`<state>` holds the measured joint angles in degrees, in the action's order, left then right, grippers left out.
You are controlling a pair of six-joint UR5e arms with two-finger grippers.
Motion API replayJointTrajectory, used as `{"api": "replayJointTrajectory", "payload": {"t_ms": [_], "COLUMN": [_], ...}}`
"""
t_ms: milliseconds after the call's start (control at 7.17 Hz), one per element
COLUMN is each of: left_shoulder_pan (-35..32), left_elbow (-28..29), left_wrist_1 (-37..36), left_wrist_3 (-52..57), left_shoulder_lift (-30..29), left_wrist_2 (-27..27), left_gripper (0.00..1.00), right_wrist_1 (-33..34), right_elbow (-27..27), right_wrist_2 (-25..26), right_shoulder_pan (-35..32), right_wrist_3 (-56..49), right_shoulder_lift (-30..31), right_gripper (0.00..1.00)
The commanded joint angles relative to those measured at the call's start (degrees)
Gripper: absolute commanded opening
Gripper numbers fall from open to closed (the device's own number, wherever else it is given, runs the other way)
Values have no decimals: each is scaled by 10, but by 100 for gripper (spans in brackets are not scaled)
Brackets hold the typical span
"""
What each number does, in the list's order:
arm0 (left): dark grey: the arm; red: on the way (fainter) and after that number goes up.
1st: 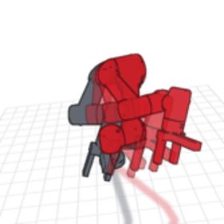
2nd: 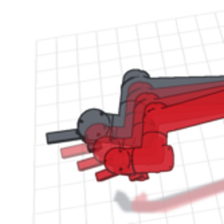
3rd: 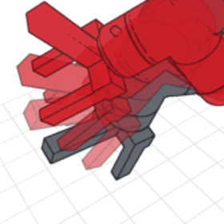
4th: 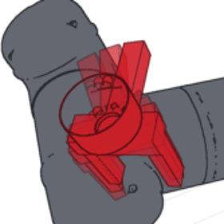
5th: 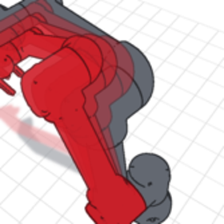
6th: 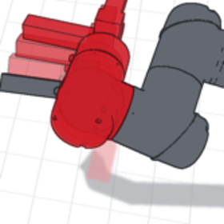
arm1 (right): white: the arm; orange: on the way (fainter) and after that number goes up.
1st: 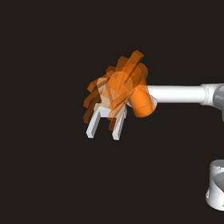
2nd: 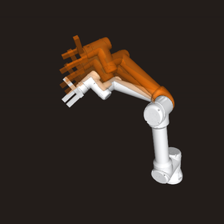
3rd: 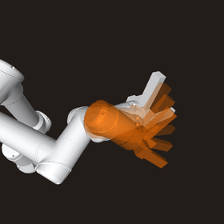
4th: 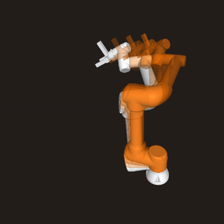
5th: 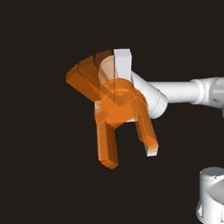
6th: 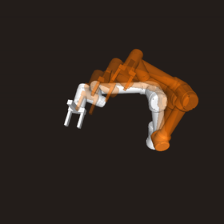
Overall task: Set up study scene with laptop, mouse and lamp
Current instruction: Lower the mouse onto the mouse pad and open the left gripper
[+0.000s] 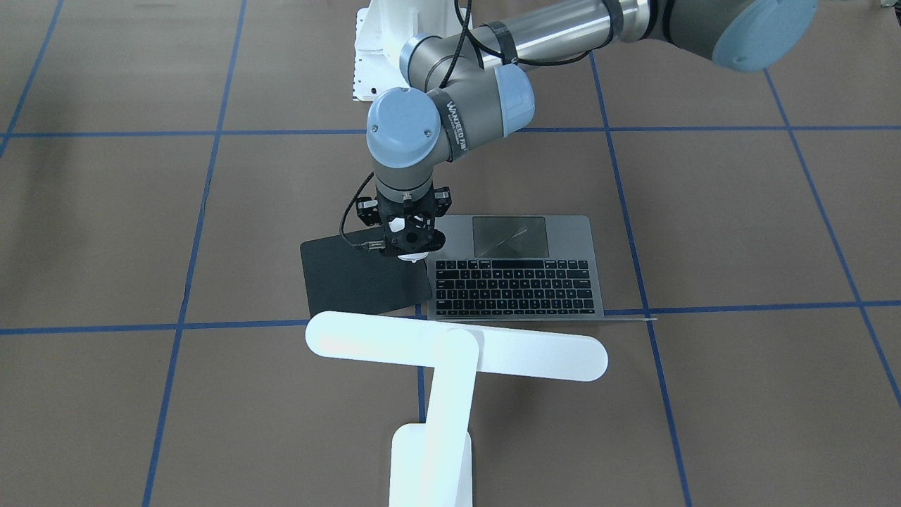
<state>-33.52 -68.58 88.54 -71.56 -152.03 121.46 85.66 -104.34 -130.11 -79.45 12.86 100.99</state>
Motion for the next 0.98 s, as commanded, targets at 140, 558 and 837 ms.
{"api": "replayJointTrajectory", "payload": {"t_ms": [140, 558, 837], "left_shoulder_pan": [-3, -2, -1], "left_elbow": [110, 120, 120], "left_wrist_1": [59, 61, 61], "left_wrist_3": [1, 15, 17], "left_shoulder_lift": [-51, -57, -56], "left_wrist_2": [-18, -19, -18], "left_gripper": [46, 59, 69], "right_wrist_1": [0, 0, 0], "right_elbow": [0, 0, 0], "right_wrist_2": [-1, -1, -1], "right_shoulder_pan": [0, 0, 0], "right_wrist_3": [1, 1, 1], "right_shoulder_lift": [0, -1, -1], "right_gripper": [100, 100, 100]}}
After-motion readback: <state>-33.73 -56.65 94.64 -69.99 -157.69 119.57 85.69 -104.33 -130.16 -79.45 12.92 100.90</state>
